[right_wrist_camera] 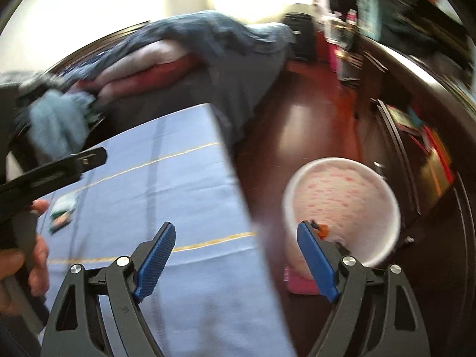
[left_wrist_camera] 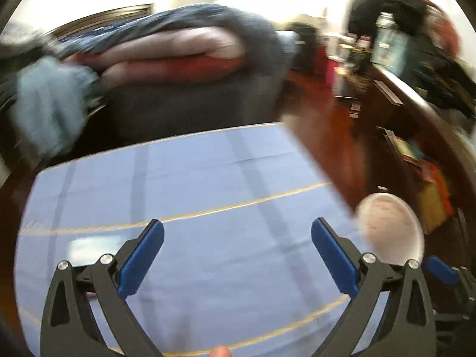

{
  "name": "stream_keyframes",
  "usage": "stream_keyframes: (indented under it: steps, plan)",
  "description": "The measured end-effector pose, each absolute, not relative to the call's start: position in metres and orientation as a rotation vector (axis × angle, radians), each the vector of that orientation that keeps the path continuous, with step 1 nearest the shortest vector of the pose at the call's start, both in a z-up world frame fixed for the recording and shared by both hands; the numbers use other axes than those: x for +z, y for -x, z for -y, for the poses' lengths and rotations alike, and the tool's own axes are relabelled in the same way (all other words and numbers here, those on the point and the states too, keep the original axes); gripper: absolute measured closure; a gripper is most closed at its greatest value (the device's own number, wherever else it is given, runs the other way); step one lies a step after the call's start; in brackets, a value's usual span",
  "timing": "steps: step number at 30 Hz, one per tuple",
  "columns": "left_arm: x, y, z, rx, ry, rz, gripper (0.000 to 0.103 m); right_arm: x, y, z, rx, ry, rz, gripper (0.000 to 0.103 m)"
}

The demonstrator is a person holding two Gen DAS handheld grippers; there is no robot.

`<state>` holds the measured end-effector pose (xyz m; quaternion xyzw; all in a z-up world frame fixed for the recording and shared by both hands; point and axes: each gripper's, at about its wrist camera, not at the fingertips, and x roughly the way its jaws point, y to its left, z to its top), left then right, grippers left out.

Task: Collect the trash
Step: 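Move both open tools back over the table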

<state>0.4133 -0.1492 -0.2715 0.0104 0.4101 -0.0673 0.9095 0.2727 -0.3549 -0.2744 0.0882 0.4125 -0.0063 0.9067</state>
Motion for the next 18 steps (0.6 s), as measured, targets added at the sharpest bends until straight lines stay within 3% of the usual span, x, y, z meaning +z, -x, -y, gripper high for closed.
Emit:
stream_keyframes:
  steps: [8, 18]
  plan:
    - [-0.319, -0.436, 0.030, 0.056, 0.110, -1.004, 0.004, -0.269, -0.277, 0.283, 0.120, -0.099, -0.864, 0.019]
    - [-0.338, -0.451, 0.002, 0.062, 0.059, -1.021, 0.004, -0.265, -0.282, 0.222, 0.203, -0.019, -0.867, 0.019]
